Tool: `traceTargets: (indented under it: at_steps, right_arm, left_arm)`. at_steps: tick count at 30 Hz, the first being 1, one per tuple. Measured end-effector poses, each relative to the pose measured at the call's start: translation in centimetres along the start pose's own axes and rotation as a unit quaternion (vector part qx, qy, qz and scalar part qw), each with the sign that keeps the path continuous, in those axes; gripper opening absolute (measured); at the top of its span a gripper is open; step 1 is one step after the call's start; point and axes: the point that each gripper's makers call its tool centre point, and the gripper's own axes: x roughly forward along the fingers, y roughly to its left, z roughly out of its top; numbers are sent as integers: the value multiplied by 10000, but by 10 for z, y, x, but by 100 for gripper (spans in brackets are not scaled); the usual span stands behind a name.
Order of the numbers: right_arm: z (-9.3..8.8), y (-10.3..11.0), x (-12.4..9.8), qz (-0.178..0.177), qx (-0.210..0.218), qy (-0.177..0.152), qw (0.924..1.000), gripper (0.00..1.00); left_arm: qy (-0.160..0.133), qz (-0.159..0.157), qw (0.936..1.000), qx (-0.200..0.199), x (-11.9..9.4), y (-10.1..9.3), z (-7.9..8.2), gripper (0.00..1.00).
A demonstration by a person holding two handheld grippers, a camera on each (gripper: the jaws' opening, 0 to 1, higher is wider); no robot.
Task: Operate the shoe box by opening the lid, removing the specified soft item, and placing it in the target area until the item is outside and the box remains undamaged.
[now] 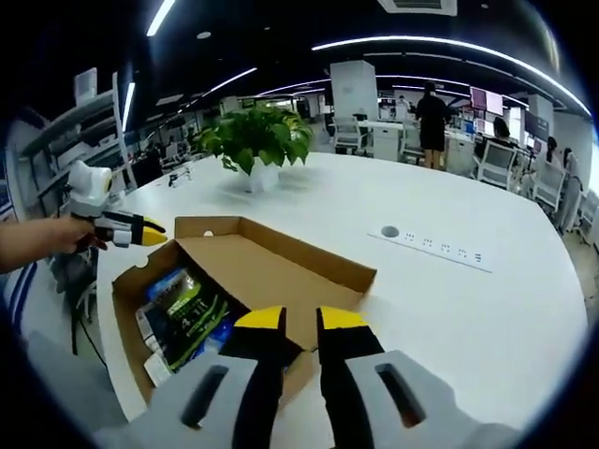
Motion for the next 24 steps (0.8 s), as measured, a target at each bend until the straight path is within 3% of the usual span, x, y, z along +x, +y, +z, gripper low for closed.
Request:
traceTargets:
  at_steps: [17, 24]
  right_arm:
    - [-34, 72, 24, 1017, -198, 664, 9924, 21]
    - [-39, 86, 40, 1162, -395, 795, 9893, 21]
  left_arm:
    - [437, -487, 9976, 229, -29, -39, -32, 21]
    - [720, -626, 9948, 367, -30, -47, -48, 24]
